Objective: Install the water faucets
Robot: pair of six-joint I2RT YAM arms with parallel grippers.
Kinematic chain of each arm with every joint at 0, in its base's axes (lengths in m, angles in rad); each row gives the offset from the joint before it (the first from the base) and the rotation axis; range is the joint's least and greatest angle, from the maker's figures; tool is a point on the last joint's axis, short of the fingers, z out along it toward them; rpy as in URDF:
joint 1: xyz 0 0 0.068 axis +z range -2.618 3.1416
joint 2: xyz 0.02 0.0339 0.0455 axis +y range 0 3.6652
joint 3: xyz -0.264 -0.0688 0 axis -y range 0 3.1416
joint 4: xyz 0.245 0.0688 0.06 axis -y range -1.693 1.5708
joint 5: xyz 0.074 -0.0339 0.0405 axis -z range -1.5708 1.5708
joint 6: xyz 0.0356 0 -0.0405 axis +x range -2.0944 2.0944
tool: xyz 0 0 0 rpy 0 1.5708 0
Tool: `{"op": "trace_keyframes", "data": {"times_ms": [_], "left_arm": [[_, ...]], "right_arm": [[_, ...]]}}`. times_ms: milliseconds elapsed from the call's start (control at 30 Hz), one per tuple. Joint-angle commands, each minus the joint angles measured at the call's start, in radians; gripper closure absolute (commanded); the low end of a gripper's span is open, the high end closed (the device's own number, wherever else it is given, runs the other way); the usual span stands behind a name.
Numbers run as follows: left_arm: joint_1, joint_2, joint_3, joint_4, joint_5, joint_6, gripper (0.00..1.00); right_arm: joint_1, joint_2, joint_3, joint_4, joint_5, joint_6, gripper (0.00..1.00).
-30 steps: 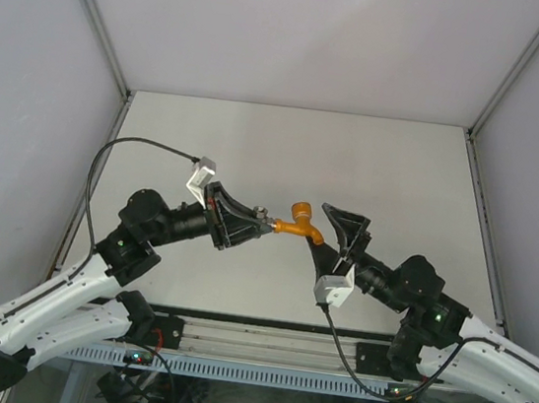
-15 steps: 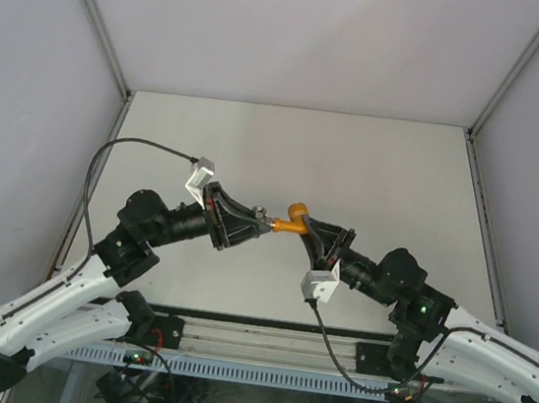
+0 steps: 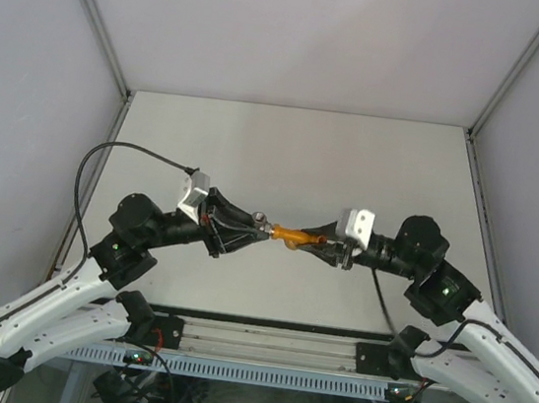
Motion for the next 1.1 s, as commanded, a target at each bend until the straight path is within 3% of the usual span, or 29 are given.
{"op": "trace_keyframes", "data": {"times_ms": [0, 100, 167, 267, 367, 433, 500, 633, 700, 867, 1067], "left_arm": [[0.005, -0.029, 0.023, -0.030, 0.058, 0.227, 1.00], [0.005, -0.019, 0.034, -0.036, 0.105, 0.284, 1.00], [0.005, -0.011, 0.042, -0.038, 0.134, 0.306, 1.00], [0.003, -0.011, 0.047, -0.039, 0.165, 0.326, 1.00], [0.003, -0.024, 0.041, -0.038, 0.167, 0.324, 1.00], [0.003, -0.036, 0.034, -0.029, 0.094, 0.277, 1.00], [0.003, -0.047, 0.024, -0.028, 0.027, 0.220, 1.00], [0.003, -0.063, 0.000, -0.001, -0.008, 0.137, 1.00], [0.003, -0.074, -0.016, 0.028, -0.024, 0.101, 1.00], [0.003, -0.107, -0.044, 0.086, -0.073, 0.026, 1.00], [0.003, -0.121, -0.047, 0.072, -0.137, -0.019, 1.00]], "right_arm": [[-0.169, 0.052, 0.165, 0.099, -0.336, 0.624, 1.00], [-0.244, 0.145, 0.198, 0.175, -0.589, 0.911, 1.00], [-0.253, 0.200, 0.197, 0.253, -0.670, 1.086, 1.00], [-0.260, 0.277, 0.196, 0.378, -0.750, 1.347, 1.00], [-0.266, 0.310, 0.182, 0.436, -0.771, 1.427, 1.00], [-0.270, 0.292, 0.164, 0.396, -0.717, 1.378, 0.98], [-0.271, 0.258, 0.155, 0.306, -0.622, 1.295, 0.89], [-0.271, 0.166, 0.119, 0.239, -0.398, 1.131, 0.56], [-0.271, 0.116, 0.083, 0.248, -0.297, 1.071, 0.46], [-0.269, -0.010, 0.003, 0.255, -0.039, 0.882, 0.37], [-0.267, -0.176, -0.055, 0.253, 0.161, 0.488, 0.33]]}}
